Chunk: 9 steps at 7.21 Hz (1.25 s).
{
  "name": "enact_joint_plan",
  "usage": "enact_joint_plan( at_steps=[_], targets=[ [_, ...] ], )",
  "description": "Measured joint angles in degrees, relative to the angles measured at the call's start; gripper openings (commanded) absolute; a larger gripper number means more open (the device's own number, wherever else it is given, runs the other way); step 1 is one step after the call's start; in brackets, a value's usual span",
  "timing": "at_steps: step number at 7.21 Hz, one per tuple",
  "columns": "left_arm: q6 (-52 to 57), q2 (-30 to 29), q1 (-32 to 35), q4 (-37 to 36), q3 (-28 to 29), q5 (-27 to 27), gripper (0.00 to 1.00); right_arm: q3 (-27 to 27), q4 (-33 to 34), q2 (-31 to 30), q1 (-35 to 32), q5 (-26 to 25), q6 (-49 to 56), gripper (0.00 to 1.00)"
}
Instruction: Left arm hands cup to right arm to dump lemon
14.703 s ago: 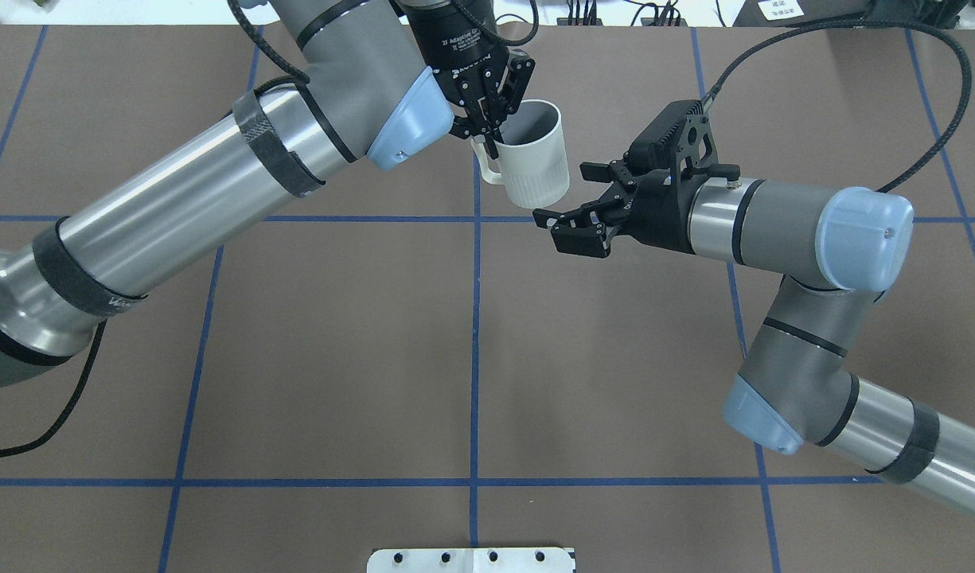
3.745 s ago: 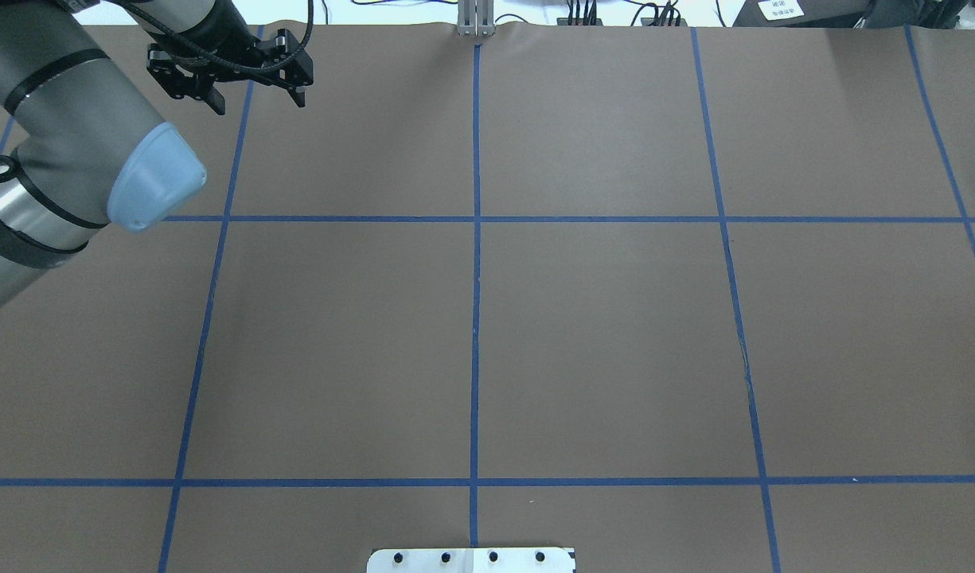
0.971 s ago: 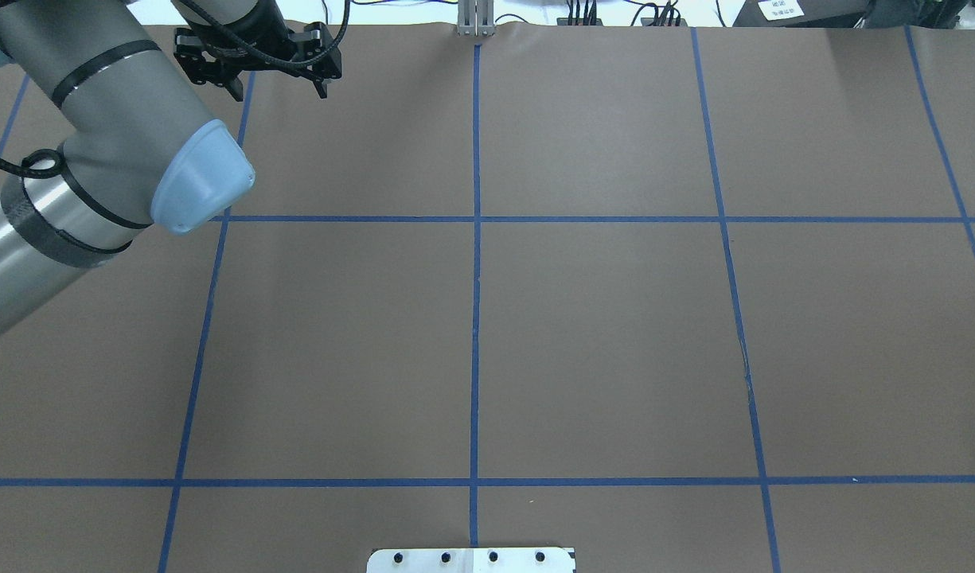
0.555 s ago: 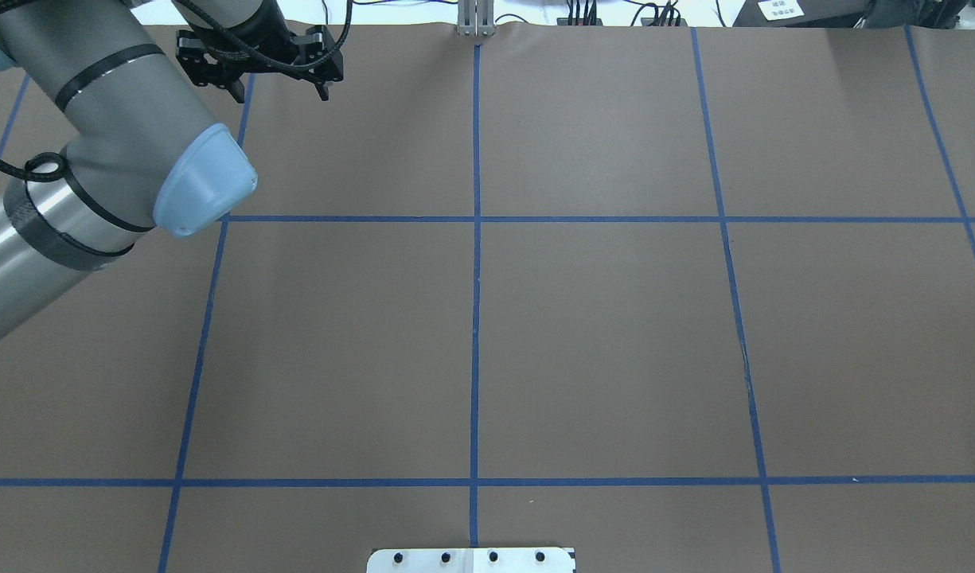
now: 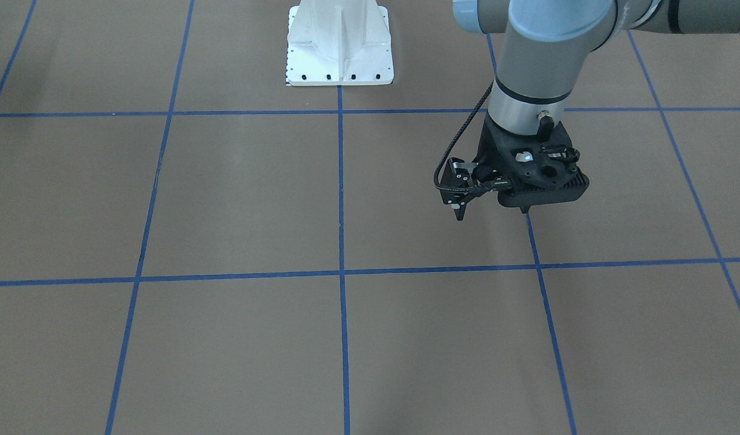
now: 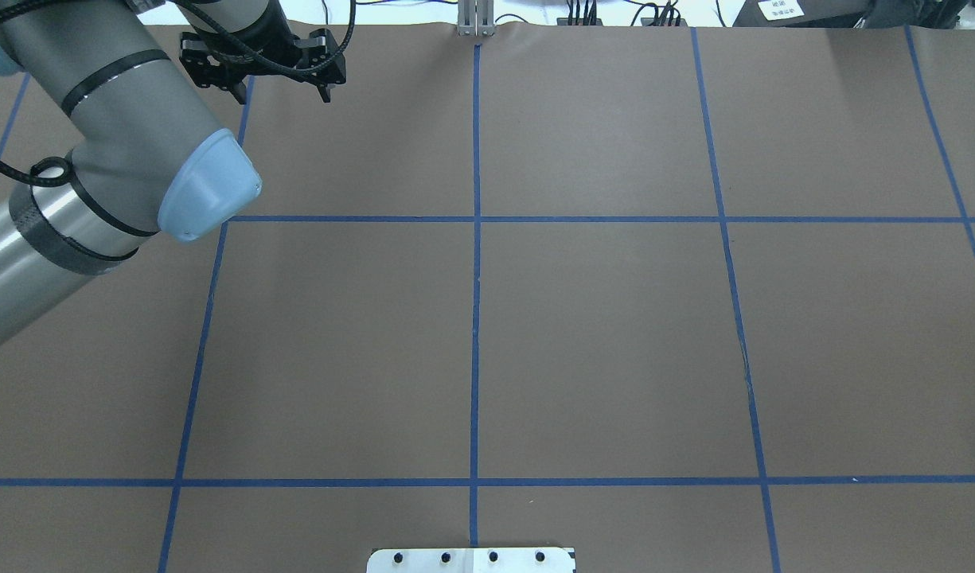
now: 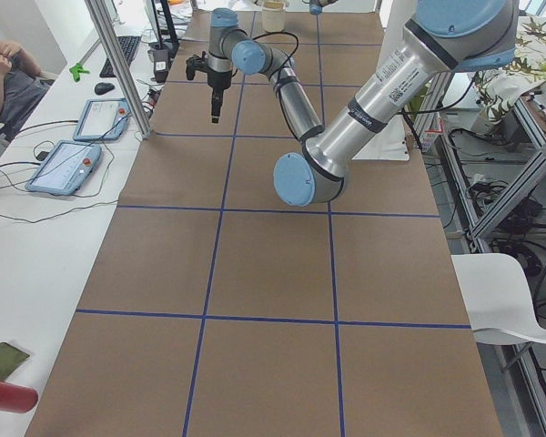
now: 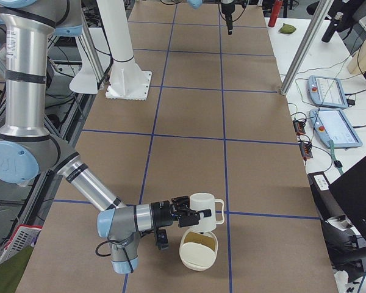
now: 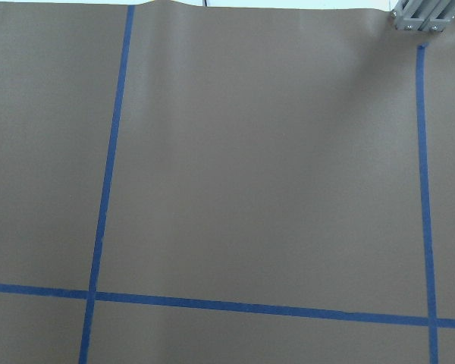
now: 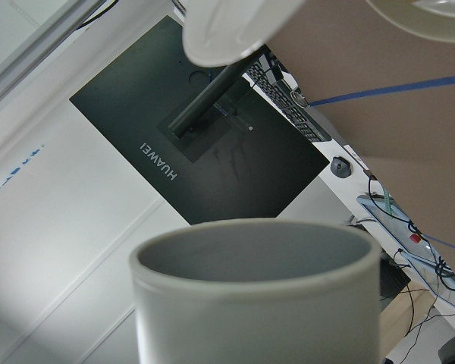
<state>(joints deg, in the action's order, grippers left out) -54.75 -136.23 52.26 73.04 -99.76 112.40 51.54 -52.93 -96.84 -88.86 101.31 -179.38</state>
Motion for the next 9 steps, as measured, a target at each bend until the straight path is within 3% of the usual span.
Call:
enact_joint_plan(
  at_steps=[9],
  targets=[
    [0.0, 0.4, -0.1, 0.1, 0.2, 0.0, 1.00, 2.4, -2.5, 0.3, 0.2, 0.7, 29.9, 0.01]
  ],
)
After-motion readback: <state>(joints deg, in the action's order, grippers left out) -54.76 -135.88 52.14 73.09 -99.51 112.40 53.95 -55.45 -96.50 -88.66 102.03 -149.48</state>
